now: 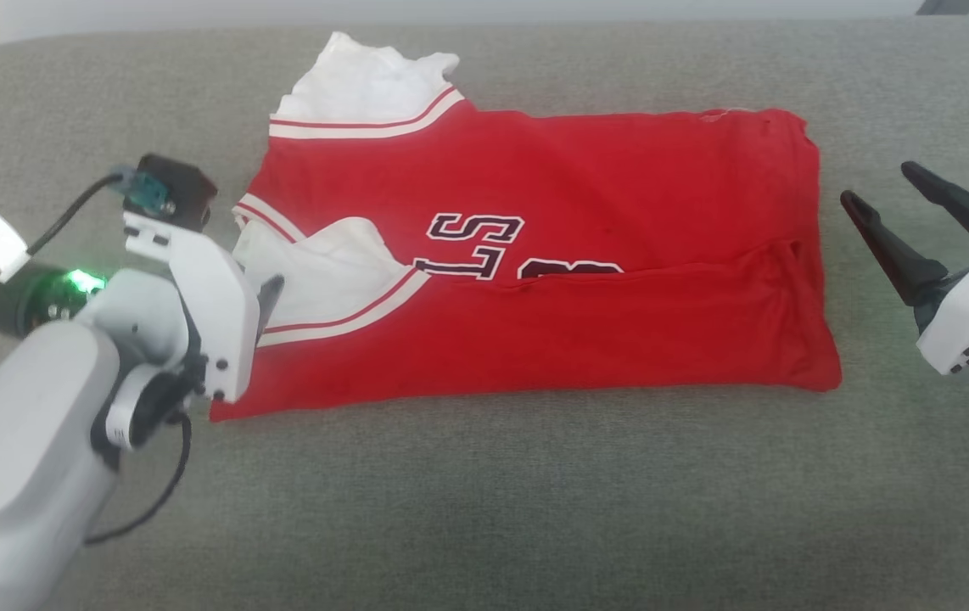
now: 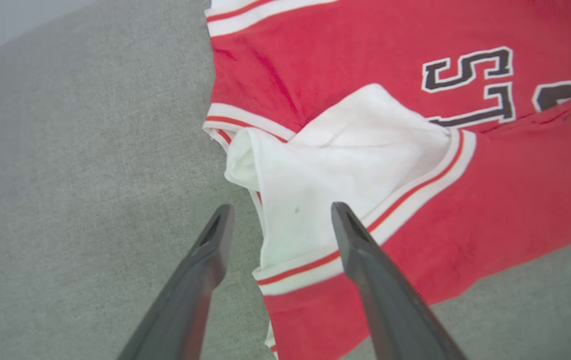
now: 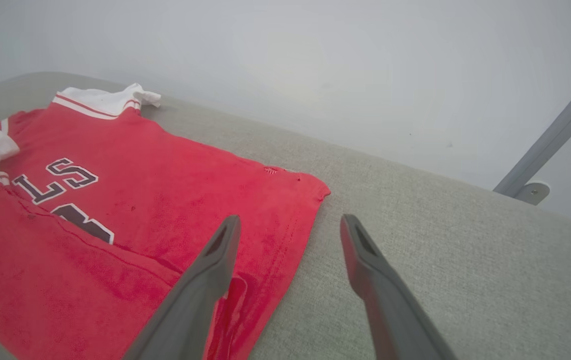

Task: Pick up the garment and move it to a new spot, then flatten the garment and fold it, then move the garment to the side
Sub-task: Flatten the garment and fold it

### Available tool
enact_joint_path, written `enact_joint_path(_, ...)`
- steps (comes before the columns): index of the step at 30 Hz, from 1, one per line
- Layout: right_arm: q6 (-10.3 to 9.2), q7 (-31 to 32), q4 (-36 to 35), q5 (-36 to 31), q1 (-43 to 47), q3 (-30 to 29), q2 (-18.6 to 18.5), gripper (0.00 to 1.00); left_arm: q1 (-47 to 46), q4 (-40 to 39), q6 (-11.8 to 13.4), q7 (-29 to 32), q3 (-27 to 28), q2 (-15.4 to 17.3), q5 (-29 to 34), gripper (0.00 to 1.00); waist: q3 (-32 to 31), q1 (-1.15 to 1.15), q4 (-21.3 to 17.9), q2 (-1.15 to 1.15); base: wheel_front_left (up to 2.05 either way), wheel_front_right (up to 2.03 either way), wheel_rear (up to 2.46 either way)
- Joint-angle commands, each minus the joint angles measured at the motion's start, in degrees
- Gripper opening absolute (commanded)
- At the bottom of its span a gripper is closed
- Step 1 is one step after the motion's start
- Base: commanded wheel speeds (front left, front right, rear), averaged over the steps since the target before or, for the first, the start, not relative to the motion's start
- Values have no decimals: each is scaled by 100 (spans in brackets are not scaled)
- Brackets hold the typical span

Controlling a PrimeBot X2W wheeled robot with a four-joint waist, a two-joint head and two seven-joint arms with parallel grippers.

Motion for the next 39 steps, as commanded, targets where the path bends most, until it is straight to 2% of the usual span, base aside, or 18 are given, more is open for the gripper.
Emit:
enact_joint_path(1,-8,-148,7,-175,187,-258,89,100,227,-267,174,183,17,95,-65,100,-46,0,-58,0,0,0,0)
enact_joint_path(4,-8,-227,-26,-440,459,-846,223,100,466,-648,386,383,24,237,-103,100,-57,0,-125,0,0,0,0)
enact_joint_path(7,-6,-241,-248,-826,818,-1683,460,100,758,-917,682,594,74,350,-204,100,-41,0,-198,0,0,0,0)
enact_joint_path(8,-6,-241,-248,-826,818,-1683,460,100,758,-917,682,594,74,350,-204,100,-41,0,-198,0,0,0,0)
enact_joint_path(9,-6,-240,-369,-1027,967,-2017,529,100,847,-1007,779,687,70,382,-238,100,-30,0,-218,0,0,0,0)
enact_joint_path(13,-5,-239,-949,-1764,1736,-3225,957,100,1114,-1314,1089,884,116,491,-304,100,19,0,-291,0,0,0,0)
enact_joint_path(15,-5,-240,-1341,-2186,2285,-3841,1292,100,1269,-1361,1230,880,162,532,-300,100,53,0,-342,0,0,0,0)
enact_joint_path(20,-5,-241,-1795,-2564,2889,-4352,1733,100,1432,-1183,1341,867,224,565,-372,100,119,0,-435,0,0,0,0)
enact_joint_path(25,-5,-196,-2080,-2787,3200,-4574,1920,100,1475,-883,1400,887,242,451,-492,100,192,0,-488,0,0,0,0)
enact_joint_path(26,-5,-178,-2121,-2803,3230,-4627,1955,100,1479,-824,1385,896,231,421,-522,88,203,0,-496,0,0,0,0)
enact_joint_path(27,-5,-125,-2150,-2817,3267,-4656,1979,100,1472,-776,1351,895,214,395,-546,35,212,0,-503,0,0,0,0)
enact_joint_path(28,-5,-88,-2184,-2821,3299,-4668,2001,100,1466,-747,1289,880,194,354,-594,0,220,0,-508,0,0,0,0)
enact_joint_path(34,-5,788,-2246,-2468,3421,-4552,1971,100,1384,-593,1110,713,158,277,-582,0,225,0,-487,0,0,0,0)
enact_joint_path(39,-4,1791,-2342,-2092,3355,-4272,1689,100,1188,-630,990,675,63,161,-517,0,245,0,-349,0,0,0,0)
